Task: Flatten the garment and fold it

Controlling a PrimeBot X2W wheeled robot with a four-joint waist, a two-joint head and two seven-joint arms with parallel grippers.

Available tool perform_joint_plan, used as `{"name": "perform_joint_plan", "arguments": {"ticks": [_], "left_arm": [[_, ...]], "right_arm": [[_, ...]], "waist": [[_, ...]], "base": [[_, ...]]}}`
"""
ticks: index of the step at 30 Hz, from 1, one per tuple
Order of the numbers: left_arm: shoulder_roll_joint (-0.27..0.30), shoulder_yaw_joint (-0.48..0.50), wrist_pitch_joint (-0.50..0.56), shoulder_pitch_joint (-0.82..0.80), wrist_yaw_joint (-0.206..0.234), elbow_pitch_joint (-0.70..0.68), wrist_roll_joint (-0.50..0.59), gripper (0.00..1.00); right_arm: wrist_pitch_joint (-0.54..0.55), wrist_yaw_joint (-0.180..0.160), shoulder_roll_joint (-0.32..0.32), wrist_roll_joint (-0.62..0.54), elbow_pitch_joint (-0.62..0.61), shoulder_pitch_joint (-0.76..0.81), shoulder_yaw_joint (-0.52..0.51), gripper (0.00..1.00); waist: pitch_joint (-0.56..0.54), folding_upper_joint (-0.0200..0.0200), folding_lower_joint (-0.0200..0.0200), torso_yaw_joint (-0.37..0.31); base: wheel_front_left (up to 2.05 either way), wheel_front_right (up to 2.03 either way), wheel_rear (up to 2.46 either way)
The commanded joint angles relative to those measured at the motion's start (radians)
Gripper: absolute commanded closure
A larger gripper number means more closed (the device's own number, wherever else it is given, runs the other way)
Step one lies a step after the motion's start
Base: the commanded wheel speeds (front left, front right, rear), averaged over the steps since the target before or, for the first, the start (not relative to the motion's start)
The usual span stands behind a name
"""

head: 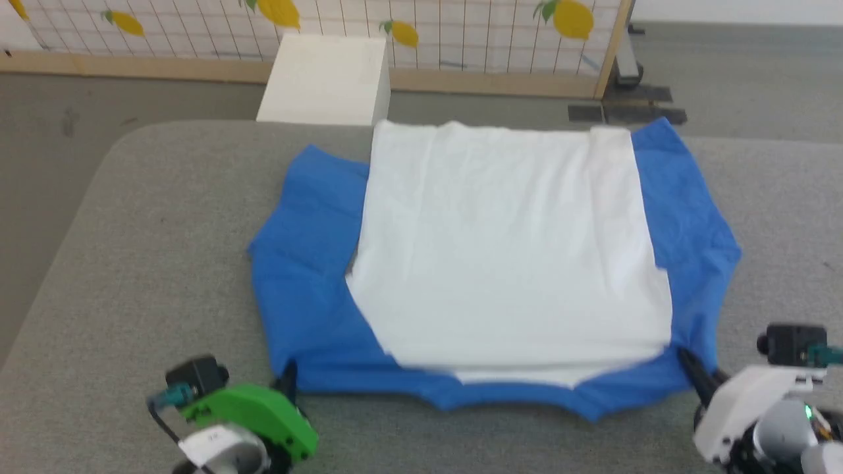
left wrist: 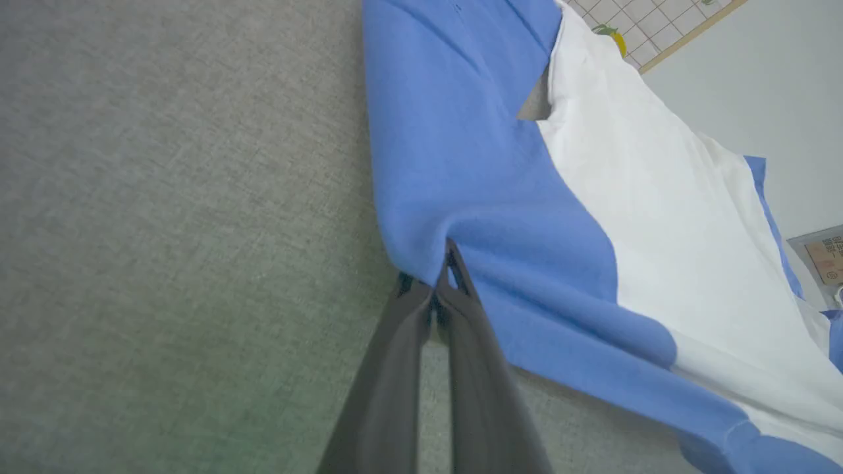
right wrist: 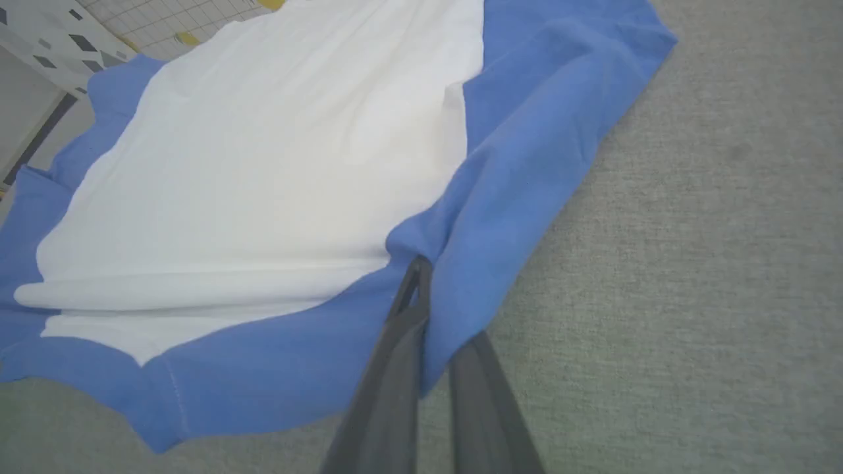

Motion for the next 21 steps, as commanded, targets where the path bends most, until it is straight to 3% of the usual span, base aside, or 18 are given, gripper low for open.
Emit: {"name": "perform_joint_plan", "arguments": {"ticks": [1,10,17,18,19,20,21], "left_arm": [[0.033,0.013,0.024,0.042,0.036,-0.02,-0.01,1.0],[0.12,-0.063,0.29,0.189,0.201,-0.093,0.031,1.0],[0.126,-0.086,0.375,0.209,0.233,-0.109,0.017,1.0],[0.123,-0.086,0.383,0.209,0.233,-0.111,0.011,0.41],[0.125,-0.086,0.388,0.207,0.235,-0.114,0.011,0.0],[0.126,-0.084,0.395,0.206,0.237,-0.119,0.006,0.0],[0.128,-0.081,0.403,0.205,0.241,-0.124,0.003,0.0]], "right_arm": [[0.022,-0.01,-0.011,-0.026,-0.015,0.035,-0.037,1.0],[0.281,-0.01,0.022,-0.156,-0.086,0.185,-0.072,1.0],[0.402,-0.01,0.045,-0.194,-0.102,0.209,-0.063,1.0],[0.398,-0.01,0.052,-0.198,-0.103,0.207,-0.069,1.0],[0.397,-0.01,0.056,-0.2,-0.104,0.205,-0.069,0.61],[0.393,-0.01,0.059,-0.2,-0.108,0.203,-0.071,0.0],[0.39,-0.01,0.062,-0.196,-0.113,0.201,-0.076,0.0]], "waist": [[-0.035,-0.0001,0.0001,0.005],[-0.051,-0.0001,0.0001,0.001],[-0.044,-0.0001,0.0001,0.001],[-0.043,-0.0001,0.0001,0.0],[-0.044,-0.0001,0.0001,0.001],[-0.045,-0.0001,0.0001,0.001],[-0.046,-0.0001,0.0001,0.001]], "base": [[0.0,0.0,0.0],[0.0,0.0,0.0],[0.0,0.0,0.0],[0.0,0.0,0.0],[0.0,0.0,0.0],[0.0,0.0,0.0],[0.0,0.0,0.0]]}}
